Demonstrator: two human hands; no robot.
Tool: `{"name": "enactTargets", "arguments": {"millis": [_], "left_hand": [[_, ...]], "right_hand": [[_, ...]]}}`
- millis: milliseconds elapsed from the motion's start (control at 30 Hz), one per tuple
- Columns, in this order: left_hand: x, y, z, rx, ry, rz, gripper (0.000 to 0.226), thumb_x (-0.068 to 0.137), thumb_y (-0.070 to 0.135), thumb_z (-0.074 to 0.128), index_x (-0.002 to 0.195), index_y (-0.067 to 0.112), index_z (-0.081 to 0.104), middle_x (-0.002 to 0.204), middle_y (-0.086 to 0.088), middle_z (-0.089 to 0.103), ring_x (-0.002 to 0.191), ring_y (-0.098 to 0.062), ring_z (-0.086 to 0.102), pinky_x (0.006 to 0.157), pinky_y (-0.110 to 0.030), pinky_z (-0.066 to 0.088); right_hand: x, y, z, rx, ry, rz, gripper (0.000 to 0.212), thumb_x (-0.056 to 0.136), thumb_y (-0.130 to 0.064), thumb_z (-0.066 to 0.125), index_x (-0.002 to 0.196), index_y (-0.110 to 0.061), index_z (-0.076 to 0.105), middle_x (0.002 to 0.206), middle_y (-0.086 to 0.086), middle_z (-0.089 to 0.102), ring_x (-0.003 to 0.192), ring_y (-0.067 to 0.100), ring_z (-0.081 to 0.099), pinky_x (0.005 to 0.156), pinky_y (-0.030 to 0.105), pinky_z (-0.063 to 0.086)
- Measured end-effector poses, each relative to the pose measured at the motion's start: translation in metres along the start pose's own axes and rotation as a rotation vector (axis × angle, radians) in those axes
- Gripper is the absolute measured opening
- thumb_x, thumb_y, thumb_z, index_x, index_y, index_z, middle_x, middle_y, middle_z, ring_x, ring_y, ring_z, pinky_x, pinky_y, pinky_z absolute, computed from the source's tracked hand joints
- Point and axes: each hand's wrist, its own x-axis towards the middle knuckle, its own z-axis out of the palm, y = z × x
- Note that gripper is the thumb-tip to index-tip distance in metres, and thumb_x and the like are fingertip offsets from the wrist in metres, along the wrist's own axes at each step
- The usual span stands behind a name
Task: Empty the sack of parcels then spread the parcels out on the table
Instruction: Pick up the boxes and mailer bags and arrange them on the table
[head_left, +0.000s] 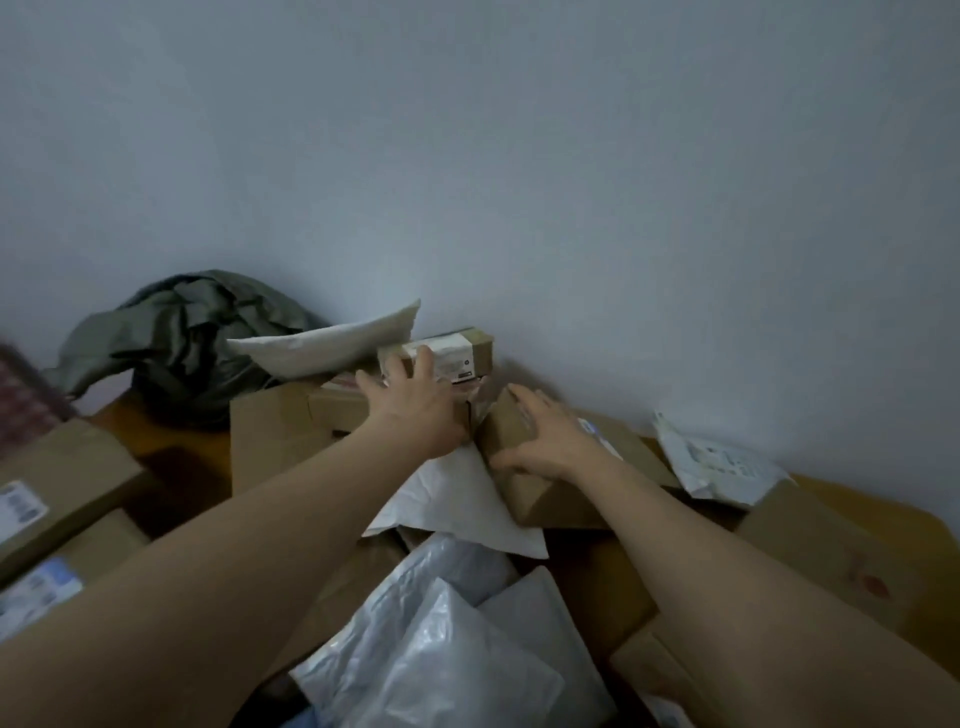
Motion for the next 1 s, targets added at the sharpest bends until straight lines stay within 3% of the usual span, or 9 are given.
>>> {"name": "enactTargets", "arguments": {"millis": [200, 367, 467, 567, 633, 700, 800, 933, 1000], "left_hand": [[-0.022, -0.059, 0.015, -0.136, 0.1, -0.095, 0.063, 0.091, 0.052, 0.033, 0.147, 0.025, 0.023, 0.159, -0.005, -0.007, 0.144, -0.036, -0.012, 0.109, -0.067, 0.001], [-0.053, -0.076, 0.046, -0.453, -0.062, 0.094, 0.09, 0.087, 0.05, 0.053, 0.149, 0.035, -0.011, 0.157, -0.005, -0.019, 0.141, -0.036, -0.025, 0.116, -0.056, 0.01], [-0.057, -0.073, 0.04, -0.533, -0.018, 0.276, 0.096, 0.084, 0.046, 0.061, 0.15, 0.034, -0.008, 0.156, -0.001, -0.023, 0.144, -0.028, -0.02, 0.12, -0.045, 0.007], [-0.06, -0.069, 0.042, -0.56, 0.053, 0.097, 0.107, 0.08, 0.056, 0.062, 0.15, 0.026, -0.013, 0.154, -0.008, -0.029, 0.144, -0.032, -0.02, 0.119, -0.044, 0.004], [-0.064, -0.056, 0.041, -0.665, -0.042, -0.001, 0.103, 0.083, 0.057, 0.057, 0.15, 0.023, -0.013, 0.158, -0.012, -0.015, 0.146, -0.034, 0.003, 0.116, -0.042, 0.017], [-0.071, -0.035, 0.034, -0.734, -0.085, 0.114, 0.091, 0.089, 0.052, 0.053, 0.152, 0.023, -0.006, 0.159, -0.008, 0.003, 0.141, -0.029, 0.026, 0.112, -0.038, 0.029], [-0.077, -0.005, 0.021, -0.76, -0.014, 0.236, 0.073, 0.093, 0.043, 0.049, 0.152, 0.02, 0.012, 0.157, -0.004, 0.017, 0.136, -0.024, 0.036, 0.111, -0.036, 0.034], [-0.086, 0.052, 0.001, -0.667, 0.005, 0.357, 0.061, 0.093, 0.04, 0.05, 0.146, 0.016, 0.032, 0.15, -0.006, 0.032, 0.135, -0.021, 0.036, 0.107, -0.029, 0.031], [-0.096, 0.089, -0.009, -0.671, -0.066, 0.421, 0.065, 0.091, 0.044, 0.053, 0.146, 0.016, 0.031, 0.148, -0.007, 0.035, 0.132, -0.022, 0.039, 0.104, -0.03, 0.033]], "right_hand": [[-0.011, -0.078, 0.029, -0.365, -0.024, -0.228, 0.098, 0.074, -0.05, 0.07, 0.148, -0.045, 0.006, 0.16, -0.004, -0.01, 0.146, 0.03, -0.006, 0.111, 0.068, 0.004], [-0.017, -0.061, 0.033, -0.576, -0.002, -0.086, 0.054, 0.084, -0.022, 0.062, 0.134, -0.02, 0.042, 0.148, 0.007, 0.022, 0.133, 0.035, 0.028, 0.102, 0.058, 0.036], [-0.028, -0.026, 0.027, -0.426, 0.013, 0.124, 0.045, 0.086, -0.019, 0.057, 0.129, -0.014, 0.043, 0.136, 0.01, 0.036, 0.123, 0.033, 0.042, 0.098, 0.05, 0.043], [-0.041, -0.032, 0.034, -0.188, 0.037, -0.018, 0.059, 0.092, -0.034, 0.052, 0.145, -0.025, 0.028, 0.151, 0.006, 0.026, 0.132, 0.028, 0.036, 0.106, 0.047, 0.036], [-0.05, -0.041, 0.038, -0.192, -0.047, -0.075, 0.051, 0.094, -0.041, 0.045, 0.144, -0.034, 0.033, 0.153, -0.001, 0.027, 0.138, 0.023, 0.03, 0.112, 0.049, 0.026], [-0.056, -0.037, 0.033, -0.407, -0.114, 0.046, 0.041, 0.095, -0.039, 0.037, 0.135, -0.035, 0.047, 0.147, -0.001, 0.038, 0.139, 0.025, 0.026, 0.113, 0.06, 0.012], [-0.075, -0.007, 0.007, -0.51, -0.053, 0.192, 0.041, 0.094, -0.029, 0.04, 0.134, -0.035, 0.048, 0.147, 0.0, 0.037, 0.142, 0.025, 0.021, 0.114, 0.061, 0.002], [-0.122, 0.049, -0.034, -0.32, 0.192, 0.308, 0.043, 0.092, -0.029, 0.048, 0.134, -0.031, 0.047, 0.147, 0.003, 0.037, 0.14, 0.023, 0.025, 0.116, 0.05, 0.004], [-0.149, 0.081, -0.052, -0.247, 0.342, 0.394, 0.046, 0.09, -0.028, 0.05, 0.136, -0.026, 0.046, 0.146, 0.005, 0.038, 0.137, 0.025, 0.03, 0.115, 0.046, 0.018]]}}
